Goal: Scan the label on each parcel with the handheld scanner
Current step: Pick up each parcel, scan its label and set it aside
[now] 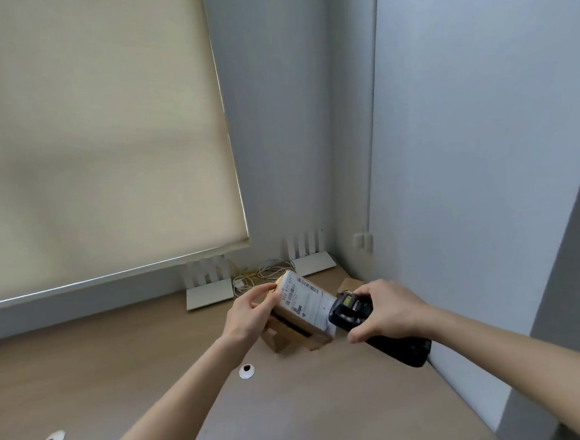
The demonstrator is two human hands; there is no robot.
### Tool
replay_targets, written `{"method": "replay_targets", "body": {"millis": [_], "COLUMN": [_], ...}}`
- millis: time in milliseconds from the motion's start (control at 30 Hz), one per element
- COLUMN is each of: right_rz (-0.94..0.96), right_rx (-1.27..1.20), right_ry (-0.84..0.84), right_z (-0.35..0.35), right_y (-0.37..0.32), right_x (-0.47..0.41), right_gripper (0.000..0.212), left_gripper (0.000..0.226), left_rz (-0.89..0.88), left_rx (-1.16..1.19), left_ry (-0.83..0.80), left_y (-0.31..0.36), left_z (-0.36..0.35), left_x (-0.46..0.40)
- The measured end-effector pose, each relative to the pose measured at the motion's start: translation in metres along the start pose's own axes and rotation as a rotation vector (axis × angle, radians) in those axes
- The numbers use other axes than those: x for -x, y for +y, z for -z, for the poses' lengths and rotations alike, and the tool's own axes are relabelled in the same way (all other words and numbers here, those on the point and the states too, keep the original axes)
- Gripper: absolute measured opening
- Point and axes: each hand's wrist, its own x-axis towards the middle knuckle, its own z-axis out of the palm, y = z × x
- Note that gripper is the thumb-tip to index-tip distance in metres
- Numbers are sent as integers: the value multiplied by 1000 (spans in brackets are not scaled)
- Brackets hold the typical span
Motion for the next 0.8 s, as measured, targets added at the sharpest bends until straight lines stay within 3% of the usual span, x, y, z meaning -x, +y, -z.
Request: {"method": "replay_targets", "body": {"millis": [133,367,633,800], "right_rz": [54,99,167,221], "right_rx": [147,337,386,391], "right_ry": [32,91,120,128], "right_z": [24,37,30,24], "right_y": [-33,-68,-83,-93], "right_x": [10,21,22,24], "right_gripper": [52,61,71,63], "left_gripper": [46,42,42,41], "left_rz": [-28,-19,-8,-6], "left_rx": [-70,-94,-84,-50], "left_ry": [70,180,263,305], "left_y": [26,37,31,28], "left_z": [24,49,64,72], "left_x": [11,25,42,55]}}
